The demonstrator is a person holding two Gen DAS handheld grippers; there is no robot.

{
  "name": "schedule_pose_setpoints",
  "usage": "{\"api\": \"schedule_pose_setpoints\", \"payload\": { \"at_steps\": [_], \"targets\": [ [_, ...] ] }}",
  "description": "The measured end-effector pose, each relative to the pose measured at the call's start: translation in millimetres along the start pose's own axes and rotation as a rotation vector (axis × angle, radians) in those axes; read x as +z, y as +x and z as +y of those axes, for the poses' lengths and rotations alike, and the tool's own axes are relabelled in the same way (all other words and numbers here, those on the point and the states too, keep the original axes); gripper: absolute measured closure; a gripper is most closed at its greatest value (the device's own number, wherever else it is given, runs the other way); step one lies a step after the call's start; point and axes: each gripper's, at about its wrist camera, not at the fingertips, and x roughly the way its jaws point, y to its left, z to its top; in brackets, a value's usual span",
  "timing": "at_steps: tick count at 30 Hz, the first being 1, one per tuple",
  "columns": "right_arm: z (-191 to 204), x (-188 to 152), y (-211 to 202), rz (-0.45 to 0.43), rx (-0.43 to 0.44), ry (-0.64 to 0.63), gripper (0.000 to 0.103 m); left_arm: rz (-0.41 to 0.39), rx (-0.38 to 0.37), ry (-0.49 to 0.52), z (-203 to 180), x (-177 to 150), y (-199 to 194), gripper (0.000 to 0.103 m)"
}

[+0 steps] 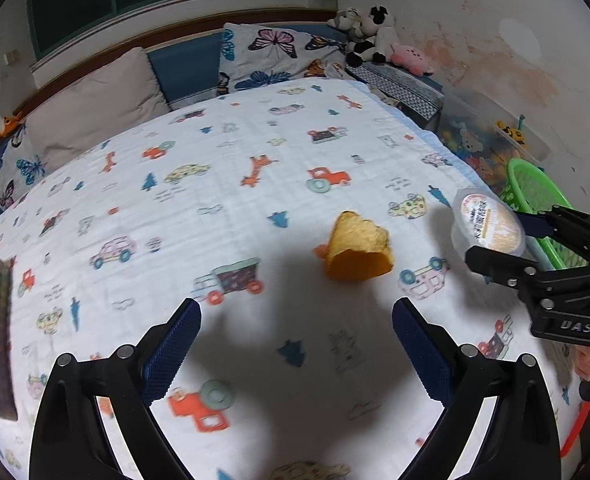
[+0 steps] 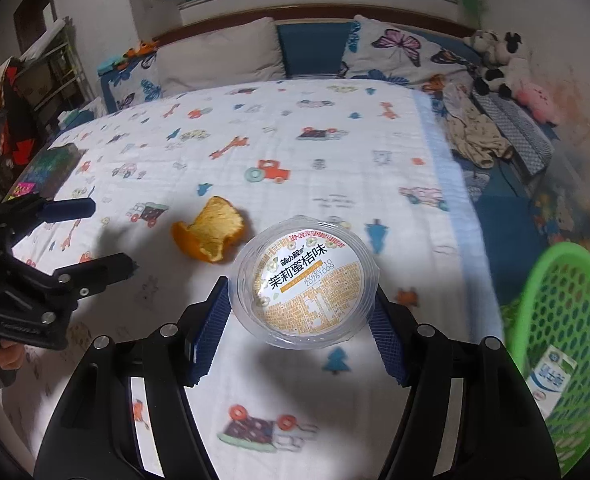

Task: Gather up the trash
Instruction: 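Grasp the round yogurt tub with the right tool while the left tool approaches the bread slice, then grasp the bread slice with the left tool while the right tool lifts the yogurt tub, then drop the yogurt tub into the basket with the right tool while the left drops the bread slice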

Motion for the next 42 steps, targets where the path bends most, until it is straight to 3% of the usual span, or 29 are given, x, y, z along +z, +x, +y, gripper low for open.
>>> {"api": "schedule_pose_setpoints", "payload": {
  "at_steps": [16, 19, 24, 30, 37, 42],
  "targets": [
    [-44, -19, -35, -0.041, -0.042, 0.082, 0.037, 0.048, -0.037, 0.065, -32, 22, 45, 0.015],
    [-50, -22, -39, -0.046, -0.048, 0.096, 0.037, 0.067, -0.043, 0.060, -33, 23, 54, 0.027],
    [-59, -27, -45, -0.053, -0.058, 0.114, 0.037, 0.060, -0.033, 0.060, -35, 23, 59, 0.034],
    [-66, -33, -50, -0.057, -0.069, 0.130, 0.037, 0.048, -0.054, 0.053, -35, 25, 56, 0.056],
    [-72, -41, -63, -0.070, -0.085, 0.145, 0.037, 0.026, -0.060, 0.045, -37, 23, 44, 0.068],
    [-82, -49, -75, -0.083, -0.101, 0.163, 0.037, 0.017, -0.071, 0.052, -44, 21, 32, 0.071]
  ]
}}
